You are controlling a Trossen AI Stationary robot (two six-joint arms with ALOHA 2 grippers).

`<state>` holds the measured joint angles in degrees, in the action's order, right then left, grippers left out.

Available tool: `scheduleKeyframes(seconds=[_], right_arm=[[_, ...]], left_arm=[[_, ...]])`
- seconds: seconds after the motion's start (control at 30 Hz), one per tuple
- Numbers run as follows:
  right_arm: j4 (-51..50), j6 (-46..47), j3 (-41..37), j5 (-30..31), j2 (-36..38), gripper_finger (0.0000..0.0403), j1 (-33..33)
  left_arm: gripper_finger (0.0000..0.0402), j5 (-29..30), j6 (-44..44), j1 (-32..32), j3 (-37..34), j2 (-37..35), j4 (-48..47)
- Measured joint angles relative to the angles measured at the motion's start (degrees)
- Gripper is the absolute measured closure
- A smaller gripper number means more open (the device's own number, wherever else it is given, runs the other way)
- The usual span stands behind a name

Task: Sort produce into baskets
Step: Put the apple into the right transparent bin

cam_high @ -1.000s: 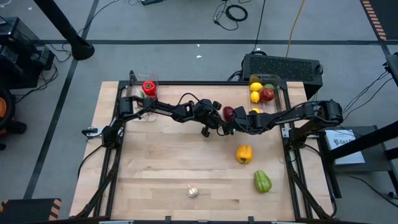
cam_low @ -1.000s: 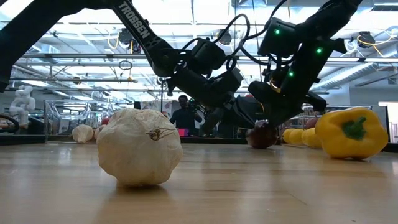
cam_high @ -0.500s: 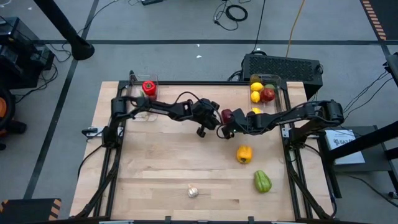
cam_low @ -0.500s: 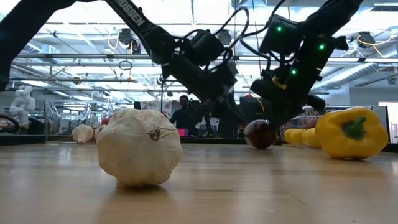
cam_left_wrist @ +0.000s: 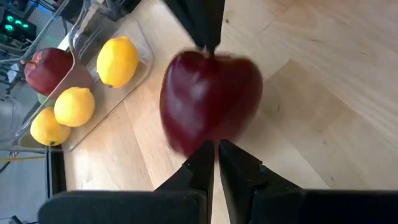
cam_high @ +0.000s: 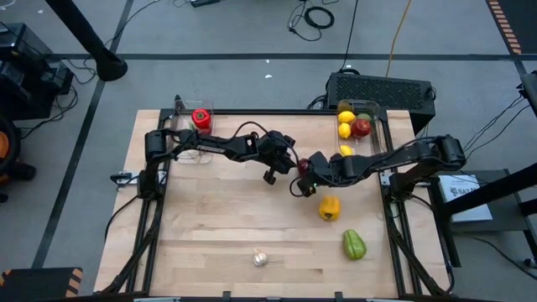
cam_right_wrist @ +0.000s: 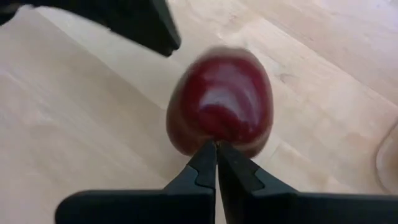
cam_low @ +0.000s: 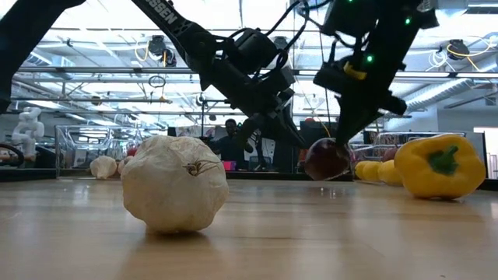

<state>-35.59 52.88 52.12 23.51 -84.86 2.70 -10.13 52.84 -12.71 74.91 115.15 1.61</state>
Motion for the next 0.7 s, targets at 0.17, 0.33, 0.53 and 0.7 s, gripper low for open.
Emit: scheduleKeyframes(seconds=[0.17, 0.33, 0.53, 0.7], right_arm=[[-5.3, 1.7, 2.0, 0.6, 0.0, 0.0402, 1.6], [-11.5, 1.9, 5.2, 1.3, 0.0, 0.0402, 1.7], [-22.9, 0.4, 12.9, 2.9, 0.0, 0.0402, 0.7], [-36.4, -0.1, 21.8, 4.1, 0.0, 0.0402, -1.2]], left_arm=[[0.0371, 0.1, 0.0, 0.0, 0.0, 0.0, -0.2], [0.0371, 3.2, 0.0, 0.0, 0.0, -0.3, -1.6], [0.0371, 3.9, 0.0, 0.0, 0.0, -3.0, -4.6], [0.0371, 3.9, -0.5, 0.0, 0.0, -4.9, -6.3]])
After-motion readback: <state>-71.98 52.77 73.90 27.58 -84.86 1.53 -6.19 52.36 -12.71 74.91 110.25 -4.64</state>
